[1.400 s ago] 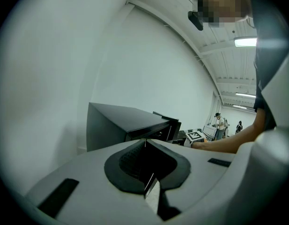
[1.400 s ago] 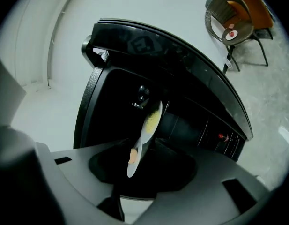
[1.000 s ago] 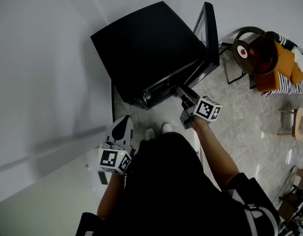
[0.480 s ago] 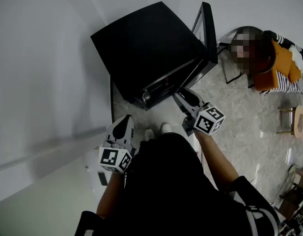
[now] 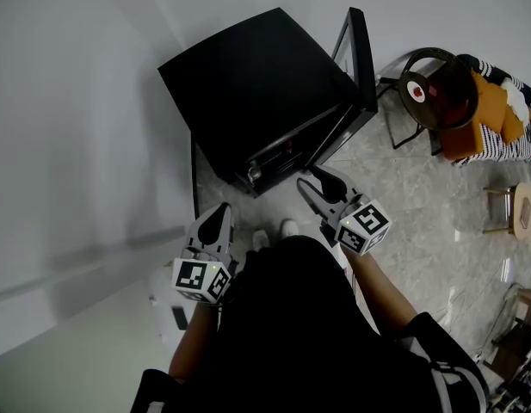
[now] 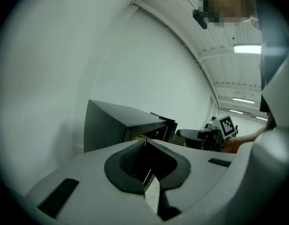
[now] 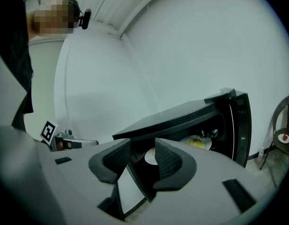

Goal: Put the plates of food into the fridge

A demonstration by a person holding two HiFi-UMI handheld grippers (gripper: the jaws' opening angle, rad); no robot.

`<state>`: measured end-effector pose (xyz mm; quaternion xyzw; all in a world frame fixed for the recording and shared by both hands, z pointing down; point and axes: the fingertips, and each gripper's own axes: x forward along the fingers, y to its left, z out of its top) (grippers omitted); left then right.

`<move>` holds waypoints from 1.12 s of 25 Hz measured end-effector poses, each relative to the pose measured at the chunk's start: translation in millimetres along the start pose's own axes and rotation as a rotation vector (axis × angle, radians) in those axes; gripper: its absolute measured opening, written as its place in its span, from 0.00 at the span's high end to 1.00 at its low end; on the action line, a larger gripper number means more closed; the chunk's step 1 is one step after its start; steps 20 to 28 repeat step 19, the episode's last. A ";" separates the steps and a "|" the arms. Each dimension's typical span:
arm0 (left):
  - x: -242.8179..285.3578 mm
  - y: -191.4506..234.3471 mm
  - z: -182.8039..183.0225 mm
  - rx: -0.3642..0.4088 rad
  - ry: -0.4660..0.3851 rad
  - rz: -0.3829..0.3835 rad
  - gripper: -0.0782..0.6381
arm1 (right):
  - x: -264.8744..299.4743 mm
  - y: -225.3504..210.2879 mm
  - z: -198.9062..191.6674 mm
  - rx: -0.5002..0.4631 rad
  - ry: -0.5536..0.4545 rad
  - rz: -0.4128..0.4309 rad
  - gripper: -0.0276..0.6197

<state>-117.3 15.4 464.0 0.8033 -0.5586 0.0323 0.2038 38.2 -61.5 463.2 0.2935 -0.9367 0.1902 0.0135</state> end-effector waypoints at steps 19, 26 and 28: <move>-12.0 8.6 4.3 -0.002 -0.026 -0.007 0.86 | 3.2 55.6 22.3 -0.089 -0.043 0.155 0.68; -12.0 8.6 4.3 -0.002 -0.026 -0.007 0.86 | 3.2 55.6 22.3 -0.089 -0.043 0.155 0.68; -12.0 8.6 4.3 -0.002 -0.026 -0.007 0.86 | 3.2 55.6 22.3 -0.089 -0.043 0.155 0.68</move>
